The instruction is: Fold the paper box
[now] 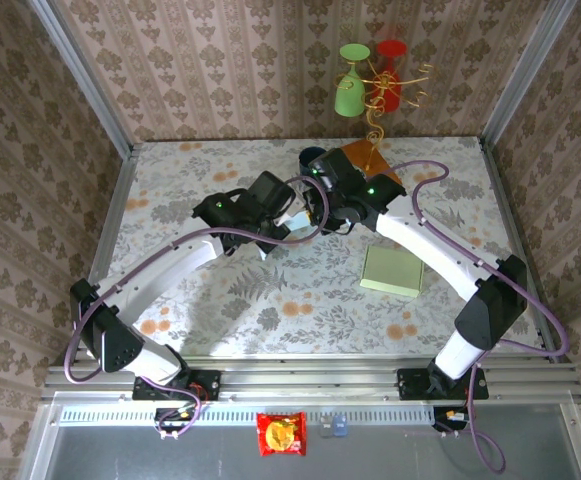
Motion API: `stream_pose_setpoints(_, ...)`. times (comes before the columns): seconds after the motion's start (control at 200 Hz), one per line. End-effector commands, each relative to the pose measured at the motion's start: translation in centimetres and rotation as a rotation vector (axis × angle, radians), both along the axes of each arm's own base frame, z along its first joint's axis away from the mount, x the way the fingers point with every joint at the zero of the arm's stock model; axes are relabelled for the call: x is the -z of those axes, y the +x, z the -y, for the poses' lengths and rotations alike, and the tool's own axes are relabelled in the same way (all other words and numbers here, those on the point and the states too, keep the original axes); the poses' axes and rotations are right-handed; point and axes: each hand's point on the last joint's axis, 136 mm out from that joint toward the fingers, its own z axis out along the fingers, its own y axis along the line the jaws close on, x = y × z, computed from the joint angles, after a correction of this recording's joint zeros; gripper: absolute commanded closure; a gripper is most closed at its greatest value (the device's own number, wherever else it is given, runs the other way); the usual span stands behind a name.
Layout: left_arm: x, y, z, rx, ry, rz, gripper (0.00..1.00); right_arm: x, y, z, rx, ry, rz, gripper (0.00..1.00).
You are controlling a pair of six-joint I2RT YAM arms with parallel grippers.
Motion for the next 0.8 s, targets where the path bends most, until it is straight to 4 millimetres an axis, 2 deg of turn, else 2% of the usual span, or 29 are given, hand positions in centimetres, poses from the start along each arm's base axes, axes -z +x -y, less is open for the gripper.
stream_pose_setpoints(0.0,-1.0,0.1,0.9,0.004,-0.031,0.014,1.0,-0.8,0.3,-0.6,0.001,0.023,0.014,0.88)
stream_pose_setpoints(0.06,-1.2,0.1,0.9,-0.001,-0.035,0.016,1.0,-1.0,0.4,-0.5,0.001,0.023,0.022,0.93)
stream_pose_setpoints(0.15,-2.3,0.3,0.7,-0.028,-0.067,0.039,0.77,-1.6,0.5,-0.3,0.005,0.025,0.044,1.0)
stream_pose_setpoints(0.205,-3.8,0.3,0.6,-0.05,-0.128,0.063,0.62,-2.3,0.6,-0.1,0.004,0.019,0.07,1.0)
stream_pose_setpoints(0.24,-5.2,0.5,0.4,-0.071,-0.192,0.071,0.57,-2.7,0.6,0.2,0.006,0.013,0.082,1.0)
stream_pose_setpoints(0.375,-10.6,1.1,-1.1,-0.17,-0.54,0.049,0.46,-4.0,-0.6,1.1,-0.005,0.003,0.104,1.0)
stream_pose_setpoints(0.495,-13.2,2.4,-4.0,-0.3,-0.829,0.006,0.46,-5.3,-2.9,2.0,0.002,0.021,0.102,1.0)
stream_pose_setpoints(0.58,-13.2,3.2,-6.2,-0.372,-0.932,-0.016,0.46,-7.0,-4.7,2.8,0.01,0.016,0.112,1.0)
stream_pose_setpoints(0.69,-12.1,3.8,-8.2,-0.43,-0.961,-0.034,0.46,-8.9,-6.5,3.4,0.002,-0.012,0.119,1.0)
stream_pose_setpoints(0.795,-10.9,4.1,-9.3,-0.467,-0.972,-0.05,0.46,-8.5,-6.3,2.7,-0.01,-0.021,0.118,1.0)
